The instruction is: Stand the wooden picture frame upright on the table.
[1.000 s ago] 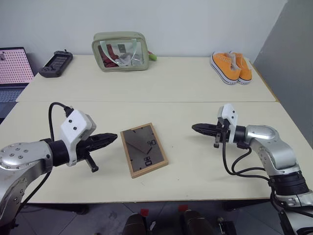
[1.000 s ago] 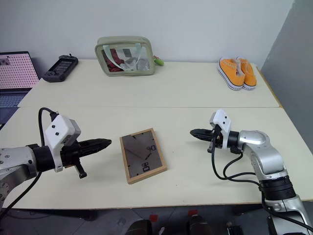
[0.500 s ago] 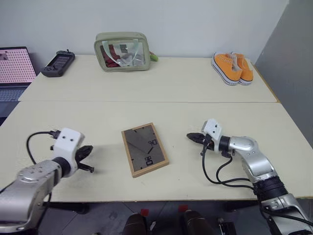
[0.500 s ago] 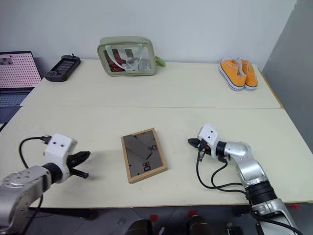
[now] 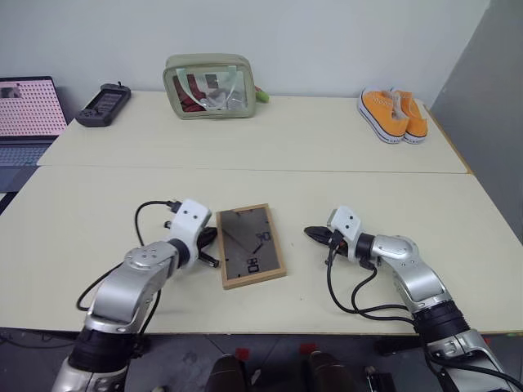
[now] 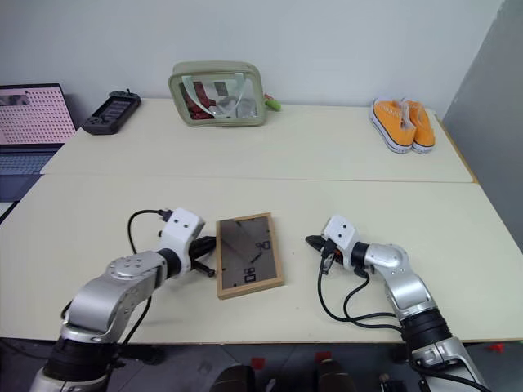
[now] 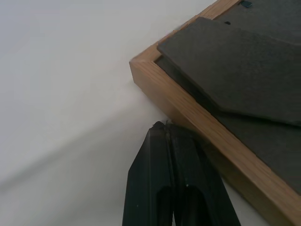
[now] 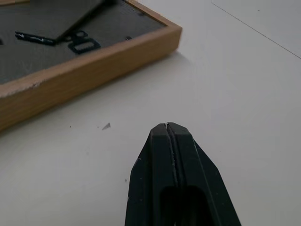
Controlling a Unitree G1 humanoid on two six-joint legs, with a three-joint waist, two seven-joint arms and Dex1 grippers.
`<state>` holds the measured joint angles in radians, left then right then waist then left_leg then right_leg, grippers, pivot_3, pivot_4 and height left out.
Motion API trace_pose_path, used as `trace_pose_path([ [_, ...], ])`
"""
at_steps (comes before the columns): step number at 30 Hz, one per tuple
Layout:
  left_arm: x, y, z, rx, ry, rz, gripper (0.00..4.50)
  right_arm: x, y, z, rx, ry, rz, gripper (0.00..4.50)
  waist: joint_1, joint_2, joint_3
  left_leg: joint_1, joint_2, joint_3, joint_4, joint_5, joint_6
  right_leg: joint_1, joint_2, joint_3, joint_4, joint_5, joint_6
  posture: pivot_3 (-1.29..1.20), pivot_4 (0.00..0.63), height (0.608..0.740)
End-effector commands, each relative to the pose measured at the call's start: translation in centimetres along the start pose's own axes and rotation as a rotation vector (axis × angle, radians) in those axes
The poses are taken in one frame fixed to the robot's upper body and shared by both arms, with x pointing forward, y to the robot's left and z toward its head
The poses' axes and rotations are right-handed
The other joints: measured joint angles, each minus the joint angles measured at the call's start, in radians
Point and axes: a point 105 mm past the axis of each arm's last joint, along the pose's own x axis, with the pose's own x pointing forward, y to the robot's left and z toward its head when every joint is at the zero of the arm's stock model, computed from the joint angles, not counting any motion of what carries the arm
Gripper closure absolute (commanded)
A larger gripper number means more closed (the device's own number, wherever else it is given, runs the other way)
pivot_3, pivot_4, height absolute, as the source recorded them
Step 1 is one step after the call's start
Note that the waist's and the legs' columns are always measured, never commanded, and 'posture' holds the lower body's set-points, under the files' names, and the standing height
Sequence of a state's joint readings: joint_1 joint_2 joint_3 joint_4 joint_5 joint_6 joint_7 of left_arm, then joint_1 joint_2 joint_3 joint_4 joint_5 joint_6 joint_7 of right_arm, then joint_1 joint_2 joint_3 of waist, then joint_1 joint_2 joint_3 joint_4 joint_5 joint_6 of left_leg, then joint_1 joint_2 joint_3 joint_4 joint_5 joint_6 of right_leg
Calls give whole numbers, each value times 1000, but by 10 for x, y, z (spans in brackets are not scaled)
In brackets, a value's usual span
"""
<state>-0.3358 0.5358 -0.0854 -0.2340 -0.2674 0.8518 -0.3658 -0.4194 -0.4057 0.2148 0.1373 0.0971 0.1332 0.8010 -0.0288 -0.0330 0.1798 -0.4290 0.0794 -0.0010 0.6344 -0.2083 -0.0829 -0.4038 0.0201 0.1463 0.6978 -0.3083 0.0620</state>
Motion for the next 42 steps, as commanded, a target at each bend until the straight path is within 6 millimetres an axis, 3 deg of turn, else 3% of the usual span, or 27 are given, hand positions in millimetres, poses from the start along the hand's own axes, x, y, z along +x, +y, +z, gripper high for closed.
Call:
trace_pose_path([
  [1,14,-16,18,32,-61,-59,4481,-4,-5,13,-13,-41,-41,4500,2,0,0,0,0,0,1,0,0,0,0,0,0,0,0,0,150,740],
  [7,13,-21,23,40,-67,-91,4481,-9,-7,10,-15,-25,-55,4500,-1,0,0,-1,0,0,2,0,0,0,0,0,0,0,0,0,150,740],
  [12,-21,-12,14,59,26,-158,4481,-15,-20,3,-33,1,-92,4500,-3,0,0,-1,0,0,2,0,0,0,0,0,0,0,0,0,150,740],
  [18,-67,-25,4,133,164,-347,4481,-11,-28,3,-36,-7,-122,4500,-11,0,0,-1,1,0,1,0,0,-1,1,0,0,0,0,0,150,740],
  [28,-40,-25,26,126,86,-310,4481,-6,-28,8,-29,-31,-132,4500,-3,0,0,-1,1,-1,3,0,0,0,1,-1,0,0,0,0,150,740],
  [35,-42,-28,20,113,119,-332,4481,-9,-34,8,-26,-28,-157,4500,-6,0,0,-2,1,-1,4,0,0,-1,1,0,1,0,0,0,150,740],
  [39,-48,-14,15,137,156,-281,4481,-10,-34,8,-23,-30,-161,4500,-6,0,0,-2,1,-1,4,0,0,-1,1,0,0,0,0,0,150,740],
  [42,-53,8,14,141,190,-173,4481,-12,-32,6,-20,-28,-162,4500,-7,0,0,-2,1,-1,4,0,0,-1,1,0,0,0,0,0,150,740],
])
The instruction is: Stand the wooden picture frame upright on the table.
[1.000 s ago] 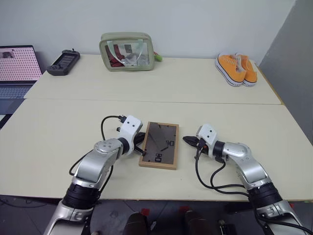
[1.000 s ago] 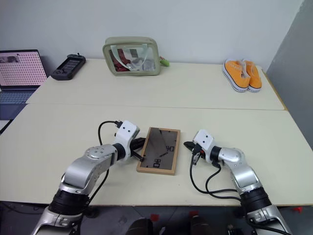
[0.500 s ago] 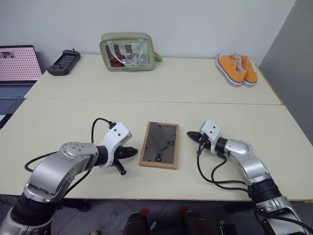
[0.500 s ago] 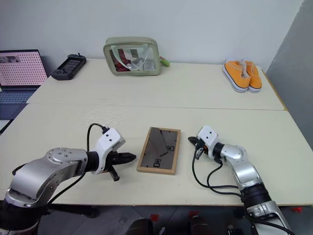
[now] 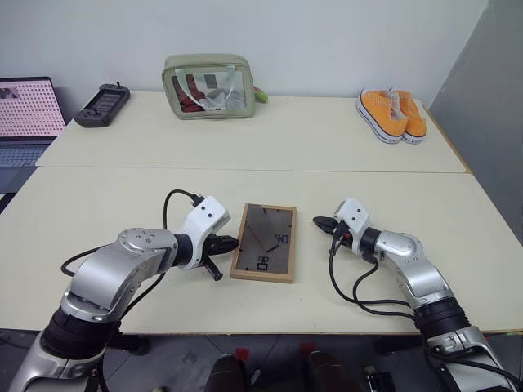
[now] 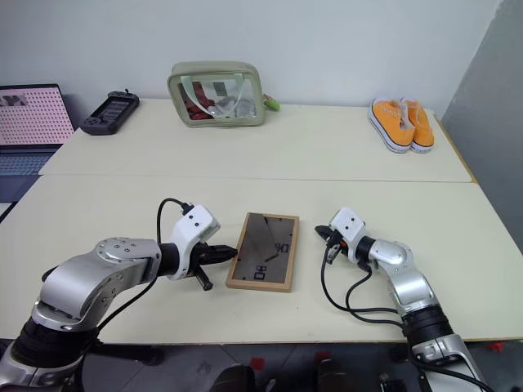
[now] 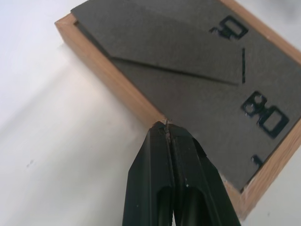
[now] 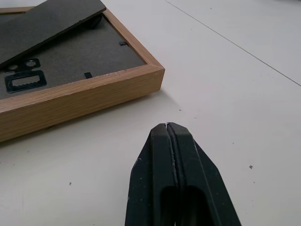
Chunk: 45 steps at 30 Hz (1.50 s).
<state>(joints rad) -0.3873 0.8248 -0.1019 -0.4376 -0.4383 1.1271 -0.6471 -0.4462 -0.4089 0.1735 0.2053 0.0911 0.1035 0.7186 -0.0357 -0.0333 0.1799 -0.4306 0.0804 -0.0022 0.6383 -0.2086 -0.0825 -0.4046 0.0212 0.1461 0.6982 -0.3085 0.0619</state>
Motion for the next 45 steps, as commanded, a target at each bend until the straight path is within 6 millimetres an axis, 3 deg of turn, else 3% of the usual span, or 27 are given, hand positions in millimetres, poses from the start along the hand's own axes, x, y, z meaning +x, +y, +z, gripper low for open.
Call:
trace_pose_path([
  [1,-16,23,-3,-2,33,128,4481,-5,-7,9,-23,-35,-30,4500,0,0,0,0,0,0,0,0,0,0,0,0,0,0,0,0,150,740],
  [4,-14,15,-10,4,75,92,4481,-5,-7,9,-22,-34,-28,4500,1,0,0,0,0,0,0,0,0,0,0,0,0,0,0,0,150,740],
  [8,1,-15,-12,63,110,-63,4481,-2,-9,13,-28,-40,-24,4500,3,0,0,0,0,0,1,0,0,0,0,0,0,0,0,0,150,740],
  [11,12,-33,-2,90,93,-164,4481,0,-12,17,-31,-50,-28,4500,4,0,0,-1,0,0,1,0,0,0,0,0,0,0,0,0,150,740],
  [14,22,-38,6,106,79,-192,4481,1,-12,18,-31,-53,-33,4500,5,0,0,-1,0,0,2,0,0,0,0,0,0,0,0,0,150,740],
  [17,24,-37,8,107,80,-194,4481,-2,-12,17,-30,-51,-38,4500,3,0,0,-1,0,0,2,0,0,0,0,0,0,0,0,0,150,740],
  [22,12,-19,0,44,98,-161,4481,-8,-14,11,-29,-35,-57,4500,3,0,0,-1,0,-1,2,0,0,0,0,0,0,0,0,0,150,740],
  [27,-9,9,-5,-180,68,-117,4481,-22,-13,6,-56,-1,-42,4500,2,0,0,-1,0,-1,2,0,0,0,0,0,0,0,0,0,150,740],
  [30,-20,18,2,-356,-8,-155,4481,-36,-10,2,-92,37,12,4500,4,0,0,-1,0,-1,2,0,0,0,0,-1,0,0,0,0,150,740],
  [38,-25,4,18,-693,-110,-432,4481,-53,-11,-1,-108,91,76,4500,0,0,0,-2,0,-3,4,0,0,1,0,-2,1,0,0,0,150,740],
  [43,-18,-9,-3,-774,-60,-445,4481,-57,-10,-3,-96,103,71,4500,-7,0,0,-2,0,-5,3,0,0,1,0,-3,2,0,0,0,150,740],
  [45,-17,-13,-9,-794,-45,-446,4189,-59,-10,-5,-89,109,69,4500,-6,0,0,-2,0,-6,4,0,0,1,0,-3,2,0,0,0,150,740],
])
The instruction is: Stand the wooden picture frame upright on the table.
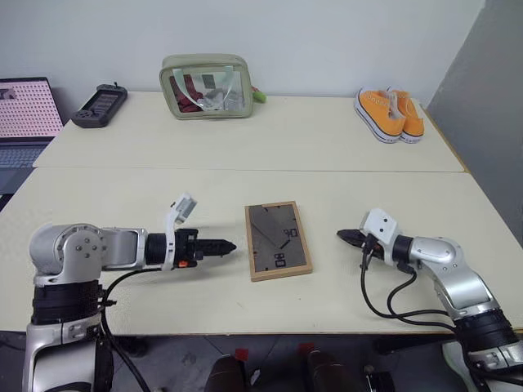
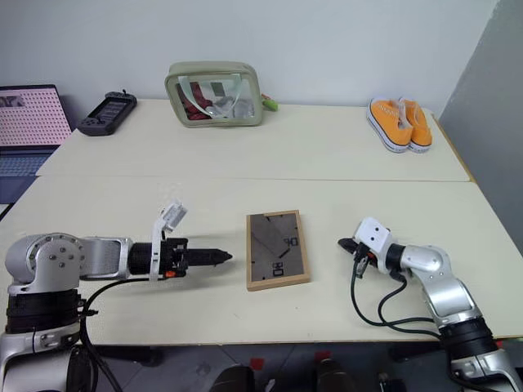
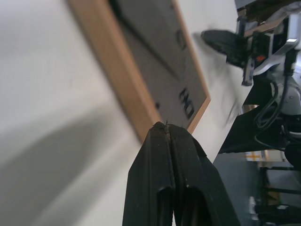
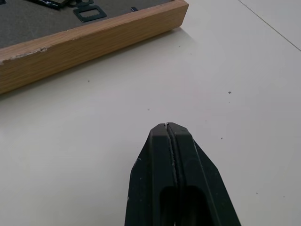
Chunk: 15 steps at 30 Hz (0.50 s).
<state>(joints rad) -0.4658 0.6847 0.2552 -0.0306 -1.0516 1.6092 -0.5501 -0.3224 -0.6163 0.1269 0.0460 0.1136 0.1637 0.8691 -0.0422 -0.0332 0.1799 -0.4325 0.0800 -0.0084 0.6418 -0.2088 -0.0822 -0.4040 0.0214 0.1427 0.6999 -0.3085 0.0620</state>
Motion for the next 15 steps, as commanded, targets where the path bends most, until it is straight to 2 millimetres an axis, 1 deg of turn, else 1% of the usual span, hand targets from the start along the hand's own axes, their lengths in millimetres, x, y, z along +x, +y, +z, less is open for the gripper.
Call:
trace_pose_path([
  [1,0,-3,-3,-18,-9,-7,4025,-8,-5,8,-12,-29,-25,4500,1,0,0,0,0,0,0,0,0,0,0,0,0,0,0,0,150,740],
  [3,2,-1,-5,-39,-10,-1,3550,-9,-4,7,-8,-25,-28,4500,2,0,0,0,0,0,1,0,0,1,0,0,0,0,0,0,150,740],
  [4,3,-1,-5,-46,-11,-4,3419,-9,-4,6,-8,-24,-29,4500,4,0,0,0,0,0,1,0,0,1,0,0,0,0,0,0,150,740],
  [9,9,-6,1,-55,-36,-19,2346,-9,-3,7,-2,-28,-36,4500,9,0,0,0,-1,-1,1,0,0,1,-1,-1,0,0,0,0,150,740],
  [10,10,-5,2,-59,-41,-11,2018,-9,-3,7,-1,-28,-36,4500,9,0,0,0,-1,-1,1,0,0,1,-1,-1,0,0,0,0,150,740],
  [14,13,1,3,-83,-47,31,1171,-9,-1,7,1,-26,-33,4500,9,0,0,0,-1,-1,1,0,0,1,-1,-1,0,0,0,0,150,740],
  [15,14,2,3,-86,-49,38,1171,-9,-1,7,1,-25,-33,4500,10,0,0,0,-1,-1,1,0,0,1,-1,-1,0,0,0,0,150,740],
])
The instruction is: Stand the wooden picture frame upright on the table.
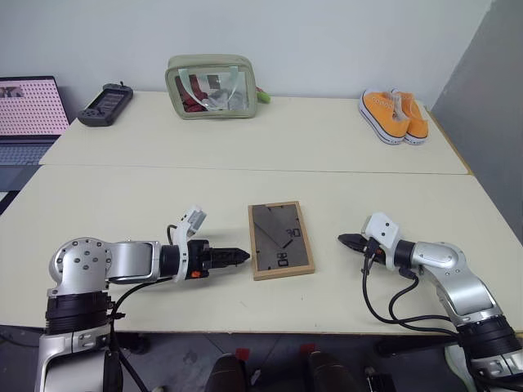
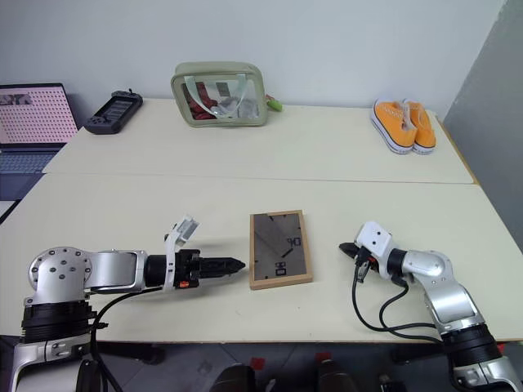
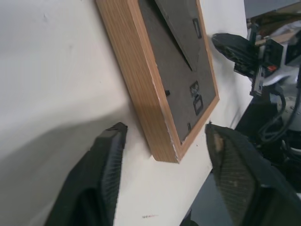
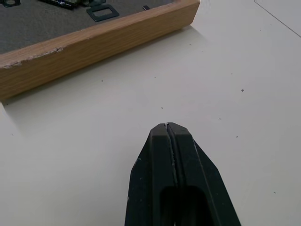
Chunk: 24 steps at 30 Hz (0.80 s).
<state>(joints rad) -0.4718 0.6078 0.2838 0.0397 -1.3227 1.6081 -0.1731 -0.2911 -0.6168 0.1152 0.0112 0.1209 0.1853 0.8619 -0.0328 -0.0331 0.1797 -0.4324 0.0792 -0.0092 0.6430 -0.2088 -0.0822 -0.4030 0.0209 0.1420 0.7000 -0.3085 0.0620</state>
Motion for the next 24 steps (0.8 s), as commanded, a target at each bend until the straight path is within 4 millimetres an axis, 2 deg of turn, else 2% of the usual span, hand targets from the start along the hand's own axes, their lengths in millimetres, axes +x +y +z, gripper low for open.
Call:
trace_pose_path([
  [1,-1,3,5,-23,-30,22,1171,-6,-4,8,-22,-25,-22,4500,0,0,0,0,0,0,0,0,0,0,0,0,0,0,0,0,150,740],
  [6,14,8,9,-64,-57,53,1171,1,1,9,-17,-31,-6,4500,1,0,-1,0,0,0,0,0,0,1,0,0,0,0,0,0,150,740],
  [11,38,11,5,-129,-64,61,1171,15,7,12,2,-54,-11,4500,1,3,-3,0,-1,-2,1,0,0,3,0,-1,0,0,0,0,150,740],
  [17,43,11,2,-144,-56,65,1171,32,14,20,38,-92,-23,4500,3,3,-4,6,-2,-8,1,0,0,15,-3,-9,-5,0,0,0,150,740],
  [24,43,6,6,-134,-55,40,1171,43,27,36,61,-137,-7,4500,3,3,-4,6,-4,-14,1,0,0,17,-4,-15,-5,0,0,0,150,740],
])
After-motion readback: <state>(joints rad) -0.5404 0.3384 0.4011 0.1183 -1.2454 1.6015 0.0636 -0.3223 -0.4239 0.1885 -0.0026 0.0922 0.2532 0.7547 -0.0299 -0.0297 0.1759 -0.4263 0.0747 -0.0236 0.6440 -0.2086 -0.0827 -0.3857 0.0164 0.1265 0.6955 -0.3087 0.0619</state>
